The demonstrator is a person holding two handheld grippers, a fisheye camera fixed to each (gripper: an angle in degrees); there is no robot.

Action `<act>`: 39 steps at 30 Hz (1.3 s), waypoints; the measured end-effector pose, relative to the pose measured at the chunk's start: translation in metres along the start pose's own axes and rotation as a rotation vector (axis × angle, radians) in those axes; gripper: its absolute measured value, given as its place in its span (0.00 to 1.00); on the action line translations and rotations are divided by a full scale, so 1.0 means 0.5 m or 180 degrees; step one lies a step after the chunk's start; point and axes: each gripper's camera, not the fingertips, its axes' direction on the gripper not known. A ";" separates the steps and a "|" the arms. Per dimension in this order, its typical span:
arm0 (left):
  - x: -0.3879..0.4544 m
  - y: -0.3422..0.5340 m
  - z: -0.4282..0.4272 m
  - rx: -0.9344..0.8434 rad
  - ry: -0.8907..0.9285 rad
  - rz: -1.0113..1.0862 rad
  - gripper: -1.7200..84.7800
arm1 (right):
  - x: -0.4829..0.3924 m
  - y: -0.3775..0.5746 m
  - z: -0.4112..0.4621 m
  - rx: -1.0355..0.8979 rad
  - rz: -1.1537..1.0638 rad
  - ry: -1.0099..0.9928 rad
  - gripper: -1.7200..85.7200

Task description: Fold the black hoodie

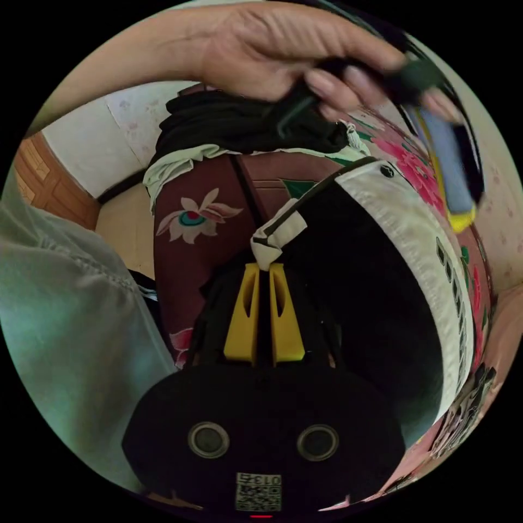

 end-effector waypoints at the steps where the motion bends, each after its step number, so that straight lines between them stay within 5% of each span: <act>1: 0.025 -0.007 0.022 -0.0103 -0.0210 0.0065 0.02 | 0.000 -0.004 -0.005 -0.0004 -0.0005 -0.0014 0.07; 6: 0.111 0.036 0.151 -0.0341 -0.0529 0.0333 0.02 | 0.056 0.024 -0.195 0.0515 0.0566 -0.0636 0.05; 9: 0.136 0.043 0.157 -0.0330 -0.0619 0.0371 0.02 | 0.131 0.123 -0.314 0.0859 0.1478 0.0433 0.03; 12: 0.159 0.057 0.159 -0.0267 -0.0681 0.0240 0.02 | 0.186 0.208 -0.283 0.0563 0.2035 0.1067 0.02; 17: 0.182 0.075 0.185 -0.0345 -0.0632 0.0056 0.02 | 0.204 0.206 -0.050 -0.0469 0.1426 0.1176 0.02; 23: 0.205 0.003 0.126 -0.0660 -0.0692 -0.0015 0.02 | 0.229 0.265 -0.137 0.0013 0.1820 0.0921 0.02; 29: 0.293 -0.169 0.083 0.0421 -0.0809 0.0479 0.02 | 0.199 0.361 -0.234 0.0358 0.1974 0.1056 0.02; 31: 0.299 -0.229 0.169 0.0131 -0.0457 0.0505 0.02 | 0.205 0.357 -0.175 0.0025 0.1831 0.0999 0.02; 33: 0.284 -0.270 0.315 -0.0749 -0.0135 0.0509 0.02 | 0.227 0.366 -0.081 -0.0322 0.1801 0.0855 0.02; 39: 0.256 -0.281 0.384 -0.1008 0.0009 0.0361 0.01 | 0.313 0.395 -0.038 -0.0431 0.2002 0.0529 0.02</act>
